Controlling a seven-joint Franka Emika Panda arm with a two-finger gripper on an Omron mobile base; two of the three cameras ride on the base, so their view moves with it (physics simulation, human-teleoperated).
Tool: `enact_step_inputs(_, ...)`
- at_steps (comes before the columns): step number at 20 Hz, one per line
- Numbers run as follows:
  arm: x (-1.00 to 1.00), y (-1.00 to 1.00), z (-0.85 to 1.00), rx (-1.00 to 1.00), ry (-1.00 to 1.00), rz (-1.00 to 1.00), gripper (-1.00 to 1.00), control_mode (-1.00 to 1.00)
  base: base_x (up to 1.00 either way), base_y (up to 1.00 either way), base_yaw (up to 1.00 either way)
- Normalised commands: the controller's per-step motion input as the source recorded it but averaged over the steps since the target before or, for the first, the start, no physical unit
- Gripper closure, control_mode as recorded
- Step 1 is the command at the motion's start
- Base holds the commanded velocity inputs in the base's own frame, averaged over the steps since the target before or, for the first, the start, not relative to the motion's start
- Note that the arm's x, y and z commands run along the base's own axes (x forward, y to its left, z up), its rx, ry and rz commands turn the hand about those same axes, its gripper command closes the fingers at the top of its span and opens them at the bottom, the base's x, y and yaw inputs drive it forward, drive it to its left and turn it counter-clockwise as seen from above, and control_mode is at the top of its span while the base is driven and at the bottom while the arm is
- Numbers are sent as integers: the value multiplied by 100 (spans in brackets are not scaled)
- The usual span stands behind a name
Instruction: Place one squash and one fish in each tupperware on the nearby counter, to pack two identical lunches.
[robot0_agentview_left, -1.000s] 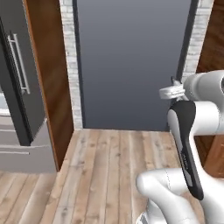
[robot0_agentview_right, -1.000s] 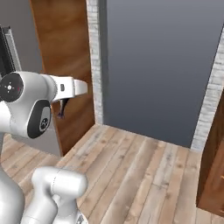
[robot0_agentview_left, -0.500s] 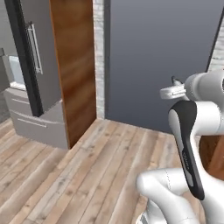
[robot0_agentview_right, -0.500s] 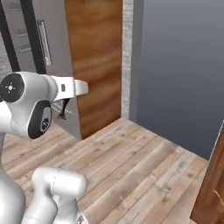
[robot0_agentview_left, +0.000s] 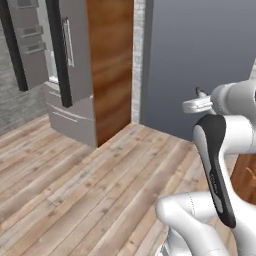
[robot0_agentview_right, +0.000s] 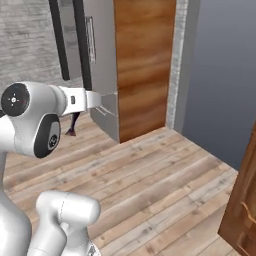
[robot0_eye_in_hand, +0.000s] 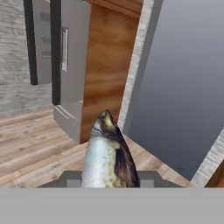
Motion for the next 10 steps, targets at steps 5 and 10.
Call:
enact_step_inputs(5,0,0,0,0,0,0,100,100,-100,15,32)
enact_step_inputs(10,0,0,0,0,0,0,100,100,-100,1,31)
